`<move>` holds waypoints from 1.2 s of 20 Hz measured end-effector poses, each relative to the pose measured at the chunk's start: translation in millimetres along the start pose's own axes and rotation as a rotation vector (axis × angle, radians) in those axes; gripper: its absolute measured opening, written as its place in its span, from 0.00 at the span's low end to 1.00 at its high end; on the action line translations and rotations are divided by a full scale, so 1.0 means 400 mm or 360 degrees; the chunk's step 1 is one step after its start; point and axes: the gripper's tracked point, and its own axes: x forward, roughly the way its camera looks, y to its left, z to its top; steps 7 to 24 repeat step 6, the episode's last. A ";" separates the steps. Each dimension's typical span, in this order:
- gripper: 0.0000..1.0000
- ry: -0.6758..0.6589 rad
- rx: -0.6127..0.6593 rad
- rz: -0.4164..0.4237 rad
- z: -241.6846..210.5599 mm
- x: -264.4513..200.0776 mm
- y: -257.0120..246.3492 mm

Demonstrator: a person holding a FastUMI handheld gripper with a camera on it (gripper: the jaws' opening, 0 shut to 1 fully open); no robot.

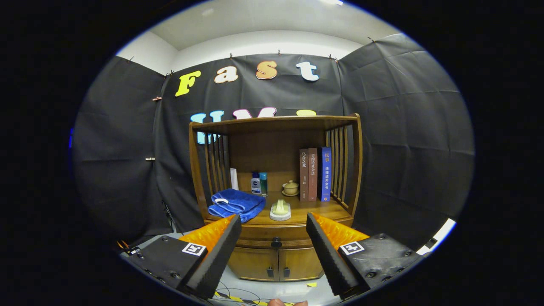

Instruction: Pull open the drawer, take out the items inside it, and place them on the countertop above the cabinet.

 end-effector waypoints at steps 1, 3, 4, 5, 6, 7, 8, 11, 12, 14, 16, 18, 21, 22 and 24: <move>0.98 0.0003 0.0004 0.0000 -0.002 -0.002 0.001; 0.99 0.0003 0.0013 0.0003 -0.003 0.000 0.004; 0.98 -0.0002 0.0014 0.0005 -0.001 0.001 0.005; 0.99 -0.0005 0.0014 0.0002 -0.001 -0.001 0.005; 0.99 -0.0009 0.0013 0.0000 0.001 -0.003 0.003; 0.99 -0.0009 0.0013 0.0000 0.001 -0.003 0.003; 0.99 -0.0009 0.0013 0.0000 0.001 -0.003 0.003; 0.99 -0.0009 0.0013 0.0000 0.001 -0.003 0.003; 0.99 -0.0009 0.0013 0.0000 0.001 -0.003 0.003; 0.99 -0.0009 0.0013 0.0000 0.001 -0.003 0.003; 0.99 -0.0009 0.0013 0.0000 0.001 -0.003 0.003; 0.99 -0.0009 0.0013 0.0000 0.001 -0.003 0.003; 0.99 -0.0009 0.0013 0.0000 0.001 -0.003 0.003; 0.99 -0.0009 0.0013 0.0000 0.001 -0.003 0.003; 0.99 -0.0009 0.0013 0.0000 0.001 -0.003 0.003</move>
